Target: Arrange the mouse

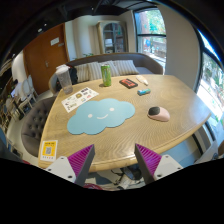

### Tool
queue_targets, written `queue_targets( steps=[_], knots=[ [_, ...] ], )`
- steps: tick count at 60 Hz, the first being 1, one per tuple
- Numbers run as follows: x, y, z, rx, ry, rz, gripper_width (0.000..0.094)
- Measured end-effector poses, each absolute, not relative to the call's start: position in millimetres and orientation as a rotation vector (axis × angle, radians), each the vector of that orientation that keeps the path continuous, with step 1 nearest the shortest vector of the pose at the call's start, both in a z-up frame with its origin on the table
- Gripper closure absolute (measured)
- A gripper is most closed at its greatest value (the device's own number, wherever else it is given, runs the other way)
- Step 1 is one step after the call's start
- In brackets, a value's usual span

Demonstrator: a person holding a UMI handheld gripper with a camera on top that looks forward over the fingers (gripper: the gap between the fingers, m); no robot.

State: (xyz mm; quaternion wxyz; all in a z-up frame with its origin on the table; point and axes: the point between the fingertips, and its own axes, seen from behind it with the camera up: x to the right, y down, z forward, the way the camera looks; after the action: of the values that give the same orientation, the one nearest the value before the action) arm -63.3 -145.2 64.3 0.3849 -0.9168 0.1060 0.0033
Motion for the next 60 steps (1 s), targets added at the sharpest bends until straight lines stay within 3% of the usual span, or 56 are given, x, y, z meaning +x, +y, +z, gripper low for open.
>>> queue_targets(
  steps=[13,29,46,60],
  knots=[
    [-18.0,-159.4,51.3,-2.350,0.300,-0.076,0.0109],
    [94.5,-154.7,24.7,-2.369,0.325,-0.165,0.0109],
    [175.9,-77.5,-17.9,-2.381,0.112,-0.114,0.0114],
    [191.8,-12.3,-17.2,-2.318,0.035,0.011,0.0115]
  ],
)
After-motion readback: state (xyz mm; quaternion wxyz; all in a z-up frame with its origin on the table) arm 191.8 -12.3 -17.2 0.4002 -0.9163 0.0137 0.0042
